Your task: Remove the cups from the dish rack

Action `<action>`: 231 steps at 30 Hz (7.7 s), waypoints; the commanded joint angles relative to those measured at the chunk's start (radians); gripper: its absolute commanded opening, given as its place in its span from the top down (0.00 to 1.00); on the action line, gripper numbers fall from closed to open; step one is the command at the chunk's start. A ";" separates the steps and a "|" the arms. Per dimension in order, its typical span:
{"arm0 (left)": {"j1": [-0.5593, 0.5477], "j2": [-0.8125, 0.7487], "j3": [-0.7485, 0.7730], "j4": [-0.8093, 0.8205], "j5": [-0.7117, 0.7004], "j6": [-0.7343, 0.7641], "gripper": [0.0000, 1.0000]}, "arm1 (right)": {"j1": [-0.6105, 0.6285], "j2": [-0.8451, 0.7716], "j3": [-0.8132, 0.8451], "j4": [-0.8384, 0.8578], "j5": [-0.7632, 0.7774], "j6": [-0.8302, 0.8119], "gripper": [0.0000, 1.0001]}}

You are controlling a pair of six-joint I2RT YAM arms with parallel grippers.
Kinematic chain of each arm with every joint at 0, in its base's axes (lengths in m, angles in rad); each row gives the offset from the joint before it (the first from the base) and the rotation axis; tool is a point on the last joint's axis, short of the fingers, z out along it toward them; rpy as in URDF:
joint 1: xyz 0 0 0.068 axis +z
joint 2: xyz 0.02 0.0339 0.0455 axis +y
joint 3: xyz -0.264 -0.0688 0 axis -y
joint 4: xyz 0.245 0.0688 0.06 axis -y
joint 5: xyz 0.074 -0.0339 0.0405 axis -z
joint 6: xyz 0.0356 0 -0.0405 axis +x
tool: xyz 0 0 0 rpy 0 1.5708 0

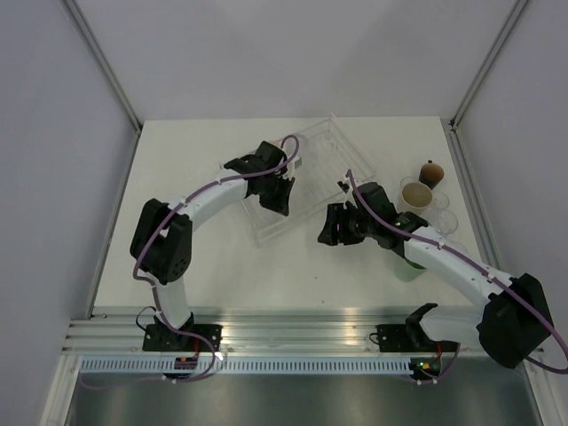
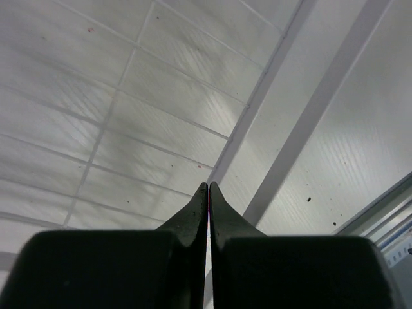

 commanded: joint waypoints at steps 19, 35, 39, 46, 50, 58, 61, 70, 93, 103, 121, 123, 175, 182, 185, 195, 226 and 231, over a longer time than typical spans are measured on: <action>0.011 0.054 0.195 0.322 -0.648 -0.097 0.98 | 0.001 0.057 0.001 0.059 -0.007 -0.030 0.39; 0.019 0.157 0.125 0.509 -0.761 -0.017 0.98 | 0.001 0.115 0.005 0.083 -0.011 -0.033 0.39; 0.019 0.162 0.137 0.516 -0.749 -0.017 0.98 | 0.003 0.152 0.044 0.069 -0.028 -0.044 0.39; 0.017 0.131 0.114 0.506 -0.735 -0.022 0.98 | 0.001 0.104 0.035 0.057 -0.019 -0.034 0.39; 0.017 0.099 0.088 0.503 -0.734 -0.025 0.98 | 0.001 0.075 0.018 0.060 -0.018 -0.024 0.39; 0.017 0.074 0.080 0.486 -0.734 -0.020 0.98 | 0.001 0.035 0.025 0.048 -0.018 -0.022 0.39; 0.017 0.069 0.081 0.488 -0.725 -0.016 0.98 | 0.001 0.026 0.016 0.046 -0.019 -0.019 0.39; 0.016 0.017 0.055 0.496 -0.591 -0.035 0.53 | 0.003 0.018 0.001 0.049 -0.018 -0.018 0.39; 0.012 0.188 0.218 0.531 -0.623 -0.069 0.16 | 0.003 -0.017 -0.018 0.011 0.012 -0.028 0.39; 0.017 0.299 0.351 0.542 -0.708 -0.046 0.12 | 0.001 -0.006 -0.021 0.003 0.013 -0.034 0.39; 0.017 0.171 0.224 0.528 -0.700 -0.057 0.86 | 0.001 -0.017 -0.035 0.007 0.010 -0.028 0.39; 0.017 0.122 0.169 0.526 -0.703 -0.068 0.98 | 0.001 -0.020 -0.035 0.010 0.010 -0.028 0.39; 0.273 -0.590 -0.797 1.586 0.633 -1.494 0.98 | 0.003 -0.375 -0.212 0.654 -0.097 0.088 0.36; 0.273 -0.598 -0.790 1.550 0.625 -1.471 0.98 | 0.026 -0.309 -0.170 0.688 -0.123 0.084 0.36; 0.272 -0.599 -0.794 1.545 0.624 -1.471 0.98 | 0.067 -0.269 -0.131 0.711 -0.111 0.070 0.36; 0.273 -0.619 -0.816 1.533 0.618 -1.459 0.98 | 0.150 -0.177 -0.099 0.770 -0.057 0.068 0.37; 0.335 -0.760 -0.700 0.914 0.503 -0.827 0.00 | 0.162 -0.389 0.149 -0.220 0.445 -0.021 0.99; 0.335 -0.871 -0.586 0.576 0.340 -0.556 0.01 | 0.161 -0.163 0.278 -0.585 0.461 0.050 0.99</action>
